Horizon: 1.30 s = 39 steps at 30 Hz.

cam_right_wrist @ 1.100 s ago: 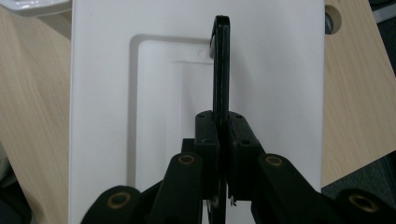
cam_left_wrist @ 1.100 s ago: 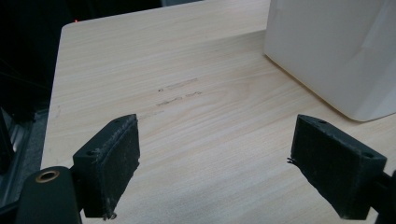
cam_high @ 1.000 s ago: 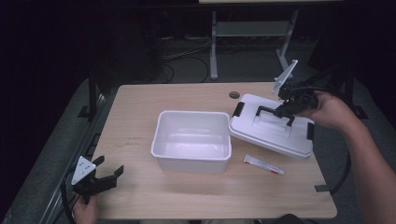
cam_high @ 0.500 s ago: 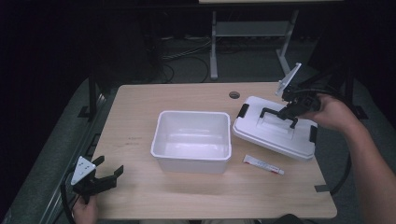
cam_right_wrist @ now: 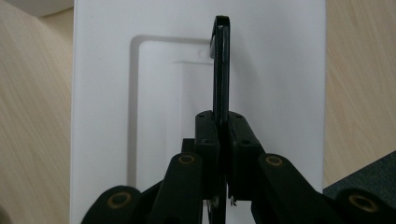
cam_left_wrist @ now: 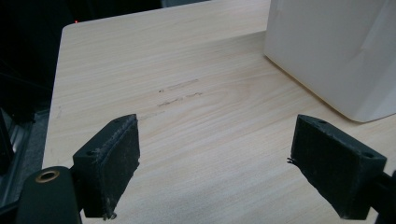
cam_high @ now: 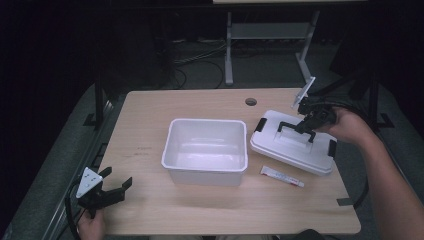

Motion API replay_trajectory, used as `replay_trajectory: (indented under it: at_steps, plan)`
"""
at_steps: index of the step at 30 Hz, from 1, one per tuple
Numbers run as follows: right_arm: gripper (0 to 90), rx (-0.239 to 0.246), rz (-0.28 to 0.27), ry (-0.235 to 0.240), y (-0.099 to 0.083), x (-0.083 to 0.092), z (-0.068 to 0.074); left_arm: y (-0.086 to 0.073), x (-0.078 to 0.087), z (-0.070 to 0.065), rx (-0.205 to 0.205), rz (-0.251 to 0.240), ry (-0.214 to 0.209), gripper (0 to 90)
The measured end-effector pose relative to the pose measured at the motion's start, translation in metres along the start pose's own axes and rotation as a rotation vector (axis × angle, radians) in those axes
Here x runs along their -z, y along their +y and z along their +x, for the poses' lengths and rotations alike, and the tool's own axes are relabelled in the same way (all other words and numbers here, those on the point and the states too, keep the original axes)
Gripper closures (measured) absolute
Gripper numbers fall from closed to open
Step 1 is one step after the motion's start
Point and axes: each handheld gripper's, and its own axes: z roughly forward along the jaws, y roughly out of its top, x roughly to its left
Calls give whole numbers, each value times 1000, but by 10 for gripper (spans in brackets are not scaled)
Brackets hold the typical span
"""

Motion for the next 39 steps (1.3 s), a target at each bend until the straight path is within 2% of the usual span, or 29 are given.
replay_trajectory:
  at_steps: [11, 21, 32, 39]
  plan:
    - [843, -15, 13, 21, -8, -33, -5, 0, -1, -3, -8, 8, -3, 151]
    - [842, -35, 31, 21, -13, -54, -10, 0, -1, -3, -9, 10, -3, 151]
    - [842, -53, 41, 22, -17, -71, -16, -1, 1, -3, -8, 11, 3, 150]
    - [840, -65, 33, 25, -20, -75, -19, -1, 1, -2, -7, 9, 4, 151]
